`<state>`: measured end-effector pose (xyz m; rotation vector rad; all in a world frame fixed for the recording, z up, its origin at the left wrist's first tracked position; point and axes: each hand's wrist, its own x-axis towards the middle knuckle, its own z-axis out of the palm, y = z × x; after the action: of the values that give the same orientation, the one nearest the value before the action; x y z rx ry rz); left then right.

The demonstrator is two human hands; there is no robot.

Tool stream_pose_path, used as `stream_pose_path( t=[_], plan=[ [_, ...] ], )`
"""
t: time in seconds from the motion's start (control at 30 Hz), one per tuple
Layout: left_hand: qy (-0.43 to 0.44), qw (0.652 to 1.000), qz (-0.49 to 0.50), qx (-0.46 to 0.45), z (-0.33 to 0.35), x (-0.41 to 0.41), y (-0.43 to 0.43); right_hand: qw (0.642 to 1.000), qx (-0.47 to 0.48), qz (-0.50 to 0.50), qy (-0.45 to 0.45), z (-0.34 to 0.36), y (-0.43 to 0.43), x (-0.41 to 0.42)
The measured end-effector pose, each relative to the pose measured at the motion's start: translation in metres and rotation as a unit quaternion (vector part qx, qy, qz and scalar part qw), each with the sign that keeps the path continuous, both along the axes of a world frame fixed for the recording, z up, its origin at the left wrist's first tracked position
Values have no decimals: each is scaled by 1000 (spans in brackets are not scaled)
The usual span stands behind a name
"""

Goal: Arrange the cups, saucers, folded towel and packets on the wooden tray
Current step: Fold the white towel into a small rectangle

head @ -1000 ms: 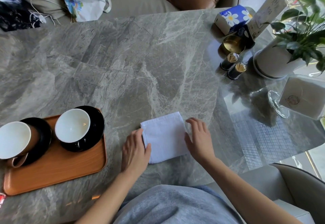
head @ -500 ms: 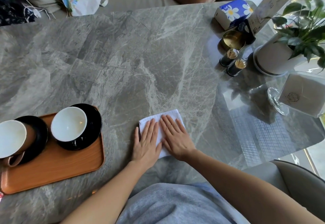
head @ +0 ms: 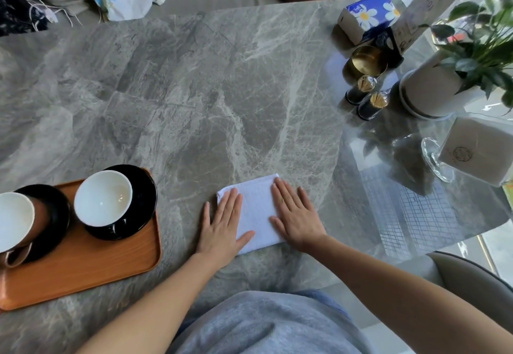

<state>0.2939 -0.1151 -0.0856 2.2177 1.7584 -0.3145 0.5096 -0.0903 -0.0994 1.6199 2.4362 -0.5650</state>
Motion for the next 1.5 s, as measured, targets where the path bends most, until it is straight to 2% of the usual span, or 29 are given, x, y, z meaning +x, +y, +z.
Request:
stream_pose_path(
  t=[0.1,0.17,0.23,0.3,0.4,0.53,0.77,0.87,1.0,1.17,1.3,1.5],
  plan=[
    [3,1000,-9,7,3,0,0,1000,-1,2,17,3,0,-2],
    [-24,1000,-5,16,4,-2,-1,998,1,2,61,11,1,0],
    [-70,996,2,49,10,-2,-6,993,52,38,102,19,-3,5],
    [-103,989,-42,93,13,-4,-16,982,99,99,127,23,-12,8],
    [-117,983,-93,103,11,-8,-29,982,69,128,124,21,-28,10],
    [-129,987,-76,61,11,-8,-30,988,63,93,108,21,-34,8],
    [-109,993,-35,32,19,-1,-26,984,64,31,164,32,-28,1],
    [-141,989,-9,45,22,3,-23,978,84,12,190,43,-25,1],
    [-205,976,23,72,25,-3,-16,973,100,38,203,51,-23,10],
    [-231,971,9,53,23,-16,-13,985,45,9,169,48,-18,22],
    [-248,967,2,50,25,-22,-13,978,75,27,194,47,-16,16],
    [-238,969,-31,57,28,-29,-11,979,64,-2,192,43,-15,17]
  ],
)
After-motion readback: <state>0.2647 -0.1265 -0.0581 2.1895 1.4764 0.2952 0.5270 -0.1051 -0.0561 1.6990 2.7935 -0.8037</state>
